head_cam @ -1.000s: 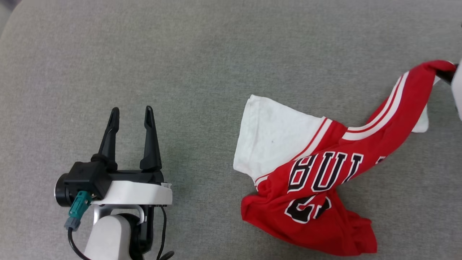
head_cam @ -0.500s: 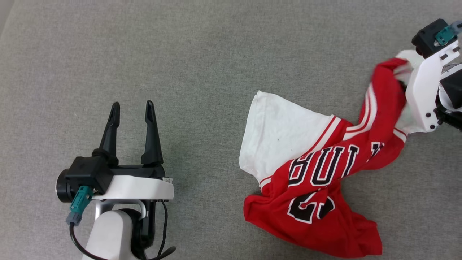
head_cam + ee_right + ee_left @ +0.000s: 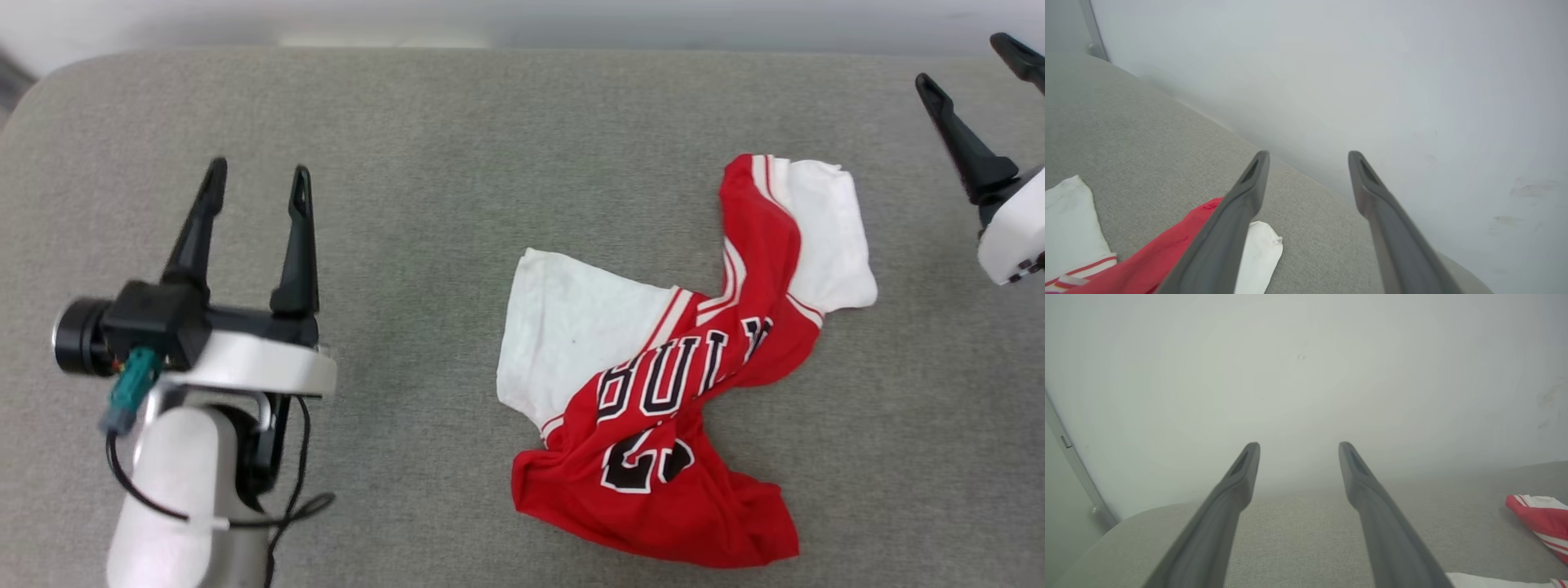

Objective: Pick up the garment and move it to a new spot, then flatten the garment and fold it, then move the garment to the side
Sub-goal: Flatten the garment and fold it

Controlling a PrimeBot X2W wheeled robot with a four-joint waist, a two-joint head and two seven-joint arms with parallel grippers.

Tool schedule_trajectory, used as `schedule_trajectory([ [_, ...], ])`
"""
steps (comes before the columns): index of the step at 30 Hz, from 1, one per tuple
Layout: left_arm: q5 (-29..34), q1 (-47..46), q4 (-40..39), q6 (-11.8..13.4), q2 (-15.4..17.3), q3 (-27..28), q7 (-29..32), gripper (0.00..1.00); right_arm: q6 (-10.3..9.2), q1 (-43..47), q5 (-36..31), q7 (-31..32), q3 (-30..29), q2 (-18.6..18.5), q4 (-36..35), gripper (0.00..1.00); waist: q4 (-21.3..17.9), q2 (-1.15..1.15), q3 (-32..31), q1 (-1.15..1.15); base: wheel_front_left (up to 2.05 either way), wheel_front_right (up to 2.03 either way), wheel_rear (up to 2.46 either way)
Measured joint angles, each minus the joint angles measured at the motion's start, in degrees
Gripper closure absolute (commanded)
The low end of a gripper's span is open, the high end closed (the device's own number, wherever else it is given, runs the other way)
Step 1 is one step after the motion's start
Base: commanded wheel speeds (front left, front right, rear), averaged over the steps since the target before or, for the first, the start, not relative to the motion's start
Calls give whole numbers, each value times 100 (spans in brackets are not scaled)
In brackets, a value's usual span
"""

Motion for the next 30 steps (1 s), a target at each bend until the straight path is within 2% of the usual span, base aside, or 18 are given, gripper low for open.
schedule_trajectory([
  [3,7,-430,238,-140,266,-135,157,0,1,494,-488,-394,-713,334,-267,0,-143,0,-91,0,0,0,0],
  [6,-75,-962,366,-236,526,-301,622,0,0,1063,-1047,-637,-1490,726,-689,0,-281,0,-154,0,0,0,0],
  [10,-279,-1637,532,-294,847,-725,1490,0,0,1895,-1639,-779,-2340,1350,-1444,0,-436,0,-186,0,0,0,0],
  [13,-512,-2121,671,-311,1110,-1191,2191,0,0,2420,-1933,-792,-2758,1737,-1979,0,-531,0,-168,0,0,0,0],
  [18,-1561,-2822,886,-316,1459,-2264,3570,0,0,3146,-2221,-771,-3096,2204,-2624,0,-667,0,-94,0,0,0,0],
  [23,-2655,-3386,1096,-318,1867,-3277,4976,0,1,3535,-2337,-776,-3250,2551,-2918,0,-819,0,14,0,0,0,0],
  [26,-3177,-3612,1203,-318,2031,-3749,5591,0,0,3671,-2403,-801,-3260,2673,-2993,0,-919,0,104,0,0,0,0],
  [30,-3579,-3857,1367,-318,2201,-4362,6185,0,0,3710,-2441,-843,-3243,2747,-2993,0,-1064,0,250,0,0,0,0],
])
